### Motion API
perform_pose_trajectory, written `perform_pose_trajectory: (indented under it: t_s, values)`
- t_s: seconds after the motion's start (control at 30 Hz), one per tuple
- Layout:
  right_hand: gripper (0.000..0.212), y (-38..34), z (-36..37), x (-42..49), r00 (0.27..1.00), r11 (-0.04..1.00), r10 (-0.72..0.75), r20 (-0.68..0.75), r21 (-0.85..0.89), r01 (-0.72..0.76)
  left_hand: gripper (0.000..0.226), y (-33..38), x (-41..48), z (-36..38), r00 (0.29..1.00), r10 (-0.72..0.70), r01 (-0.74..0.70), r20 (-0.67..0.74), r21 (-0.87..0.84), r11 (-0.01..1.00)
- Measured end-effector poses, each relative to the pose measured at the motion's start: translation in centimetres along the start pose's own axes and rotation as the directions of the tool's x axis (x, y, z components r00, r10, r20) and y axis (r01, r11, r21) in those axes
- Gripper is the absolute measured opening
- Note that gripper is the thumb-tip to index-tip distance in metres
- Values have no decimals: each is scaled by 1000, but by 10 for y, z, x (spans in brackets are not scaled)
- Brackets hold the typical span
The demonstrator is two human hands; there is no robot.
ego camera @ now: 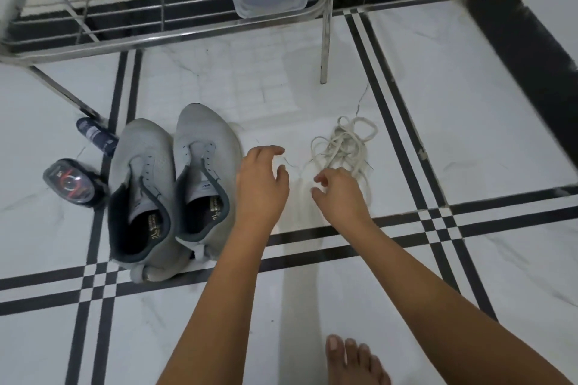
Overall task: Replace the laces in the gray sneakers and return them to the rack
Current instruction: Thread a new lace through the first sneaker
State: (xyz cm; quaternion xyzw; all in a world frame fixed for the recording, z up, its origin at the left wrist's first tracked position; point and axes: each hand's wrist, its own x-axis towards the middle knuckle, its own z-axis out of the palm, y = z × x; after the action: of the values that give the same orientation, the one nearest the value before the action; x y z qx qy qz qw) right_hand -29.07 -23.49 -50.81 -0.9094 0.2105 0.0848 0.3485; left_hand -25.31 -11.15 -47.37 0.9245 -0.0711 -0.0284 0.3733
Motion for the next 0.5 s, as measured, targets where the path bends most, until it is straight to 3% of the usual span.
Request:
perform_pose_trajectory:
  t_s: [0.2, 0.33, 0.4, 0.43, 0.5]
  values:
    - [35, -81, 1, 8, 983, 958, -153, 103, 257, 123, 32, -35, -7, -59, 976, -108, 113, -187, 18, 993]
    - [61, -119, 21, 12, 926, 932, -133, 353, 363, -4, 43, -68, -10, -90, 935, -287, 334, -207, 244, 911]
    - [72, -129, 34, 9, 889, 944, -90, 449, 322, -67, 42, -77, -11, -92, 944, -301, 329, -134, 339, 881]
    - [68, -131, 39, 7, 890, 961, -81, 449, 272, -50, 39, -79, -11, -90, 954, -286, 296, -86, 410, 863]
    - [31, -133, 51, 3, 921, 982, -126, 368, 178, 63, 35, -84, -10, -87, 959, -284, 253, -23, 531, 809]
